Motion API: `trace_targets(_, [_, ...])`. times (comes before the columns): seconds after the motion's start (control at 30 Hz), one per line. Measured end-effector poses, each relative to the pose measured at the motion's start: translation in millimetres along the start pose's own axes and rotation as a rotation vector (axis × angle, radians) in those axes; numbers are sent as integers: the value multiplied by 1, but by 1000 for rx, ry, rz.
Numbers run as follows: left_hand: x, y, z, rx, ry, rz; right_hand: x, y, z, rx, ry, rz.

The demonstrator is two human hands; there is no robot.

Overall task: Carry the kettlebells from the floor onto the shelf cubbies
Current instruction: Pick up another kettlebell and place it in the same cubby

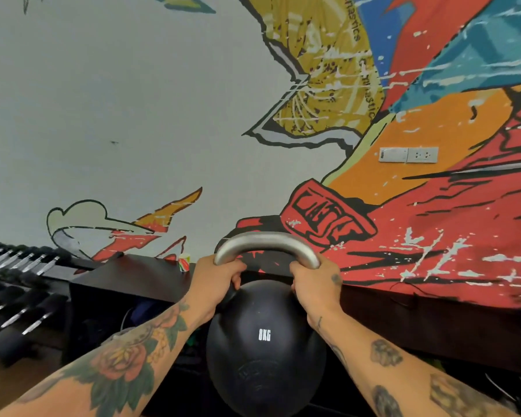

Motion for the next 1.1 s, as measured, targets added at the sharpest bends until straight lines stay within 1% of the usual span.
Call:
trace_targets(0.1, [-22, -15, -39, 21, 25, 4, 23, -21, -43, -43, 1, 46])
trace_targets(0.27, [-38, -30, -103, -5, 62, 21, 48, -50, -94, -41, -35, 25])
trace_targets(0.43, [-75, -35, -148, -54, 55, 17, 85, -75, -114, 7, -43, 25])
trace_targets(0.47, [-98, -35, -155, -60, 55, 13, 106, -82, -113, 20, -45, 47])
trace_targets(0.5, [-99, -37, -161, -65, 39, 17, 107, -83, -117, 32, -40, 43])
trace_targets(0.57, [-132, -40, -169, -76, 43, 41, 140, -91, -117, 37, -65, 70])
trace_targets(0.67, [-203, -53, -172, -102, 61, 23, 209, -90, -107, 58, -78, 125])
trace_targets(0.77, [-298, -74, -168, -114, 67, 11, 305, -80, -96, 66, -77, 171])
trace_targets(0.97, [-489, -129, -154, -114, 56, -13, 507, -50, -79, 73, -73, 136])
trace_targets(1.1, [-586, -165, -150, -111, 52, -58, 608, -31, -75, 64, -57, 111])
Point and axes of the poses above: each hand's wrist, its own z-axis away from the middle knuckle, its own y-axis out of the back of the hand, x = y × z, the point moved 9 cm from there along -z, towards the middle knuckle, and after that the axes turned 14 degrees about -z, right-handed, at the moved point
